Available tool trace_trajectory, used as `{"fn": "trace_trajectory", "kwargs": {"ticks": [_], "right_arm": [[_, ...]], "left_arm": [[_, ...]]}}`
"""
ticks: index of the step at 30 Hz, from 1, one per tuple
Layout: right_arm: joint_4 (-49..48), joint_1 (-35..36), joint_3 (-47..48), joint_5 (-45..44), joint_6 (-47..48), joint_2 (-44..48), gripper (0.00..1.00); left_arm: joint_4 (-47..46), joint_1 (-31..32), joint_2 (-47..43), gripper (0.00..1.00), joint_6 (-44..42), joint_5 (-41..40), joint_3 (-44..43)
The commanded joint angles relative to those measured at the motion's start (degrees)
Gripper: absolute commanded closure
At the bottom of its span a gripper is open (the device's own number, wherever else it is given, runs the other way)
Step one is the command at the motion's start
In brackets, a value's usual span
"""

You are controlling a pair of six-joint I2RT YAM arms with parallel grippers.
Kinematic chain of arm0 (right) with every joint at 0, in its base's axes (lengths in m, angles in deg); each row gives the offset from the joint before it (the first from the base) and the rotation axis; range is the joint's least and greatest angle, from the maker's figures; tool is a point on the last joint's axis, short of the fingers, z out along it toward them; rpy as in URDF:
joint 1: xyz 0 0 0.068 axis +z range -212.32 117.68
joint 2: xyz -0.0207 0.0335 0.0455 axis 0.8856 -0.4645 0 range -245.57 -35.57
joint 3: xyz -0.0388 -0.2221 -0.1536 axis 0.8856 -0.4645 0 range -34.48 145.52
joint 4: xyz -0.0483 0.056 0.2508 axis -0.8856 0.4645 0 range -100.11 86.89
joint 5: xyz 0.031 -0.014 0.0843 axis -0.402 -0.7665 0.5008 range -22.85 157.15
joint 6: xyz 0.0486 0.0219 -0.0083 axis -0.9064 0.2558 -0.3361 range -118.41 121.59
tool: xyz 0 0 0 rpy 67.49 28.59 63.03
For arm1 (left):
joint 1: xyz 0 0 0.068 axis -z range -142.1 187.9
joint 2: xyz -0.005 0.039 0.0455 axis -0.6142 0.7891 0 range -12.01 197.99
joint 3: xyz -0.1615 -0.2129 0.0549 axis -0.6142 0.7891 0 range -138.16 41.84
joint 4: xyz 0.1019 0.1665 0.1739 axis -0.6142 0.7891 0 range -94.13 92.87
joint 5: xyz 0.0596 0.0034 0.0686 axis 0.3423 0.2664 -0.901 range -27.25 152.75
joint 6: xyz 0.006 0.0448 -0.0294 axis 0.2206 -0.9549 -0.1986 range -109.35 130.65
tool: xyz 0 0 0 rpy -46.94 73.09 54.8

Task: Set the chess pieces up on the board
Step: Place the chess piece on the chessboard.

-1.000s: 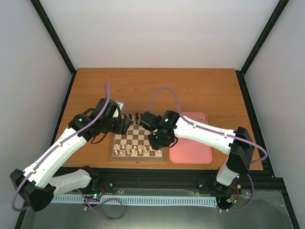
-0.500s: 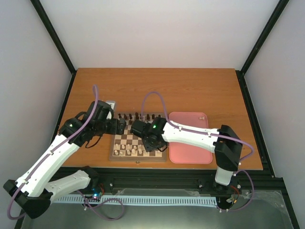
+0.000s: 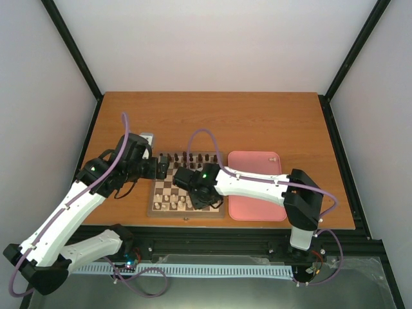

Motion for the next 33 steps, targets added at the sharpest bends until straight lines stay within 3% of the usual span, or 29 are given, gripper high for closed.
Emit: {"fn": "trace_trajectory", "kwargs": {"ticks": [1,33], "right_arm": [[-1.01,1.14,-2.03,0.77,-0.97,-0.05,0.83],[-2.17,1.87,-2.67,-0.63,-1.89,-4.87,0.79]], "left_arm": [[0.77,-0.45,-0.80,0.00,1.02,-0.94,-1.69],[1.82,-0.45,-3.36,0.00,0.36,-0.46,-1.39]]}}
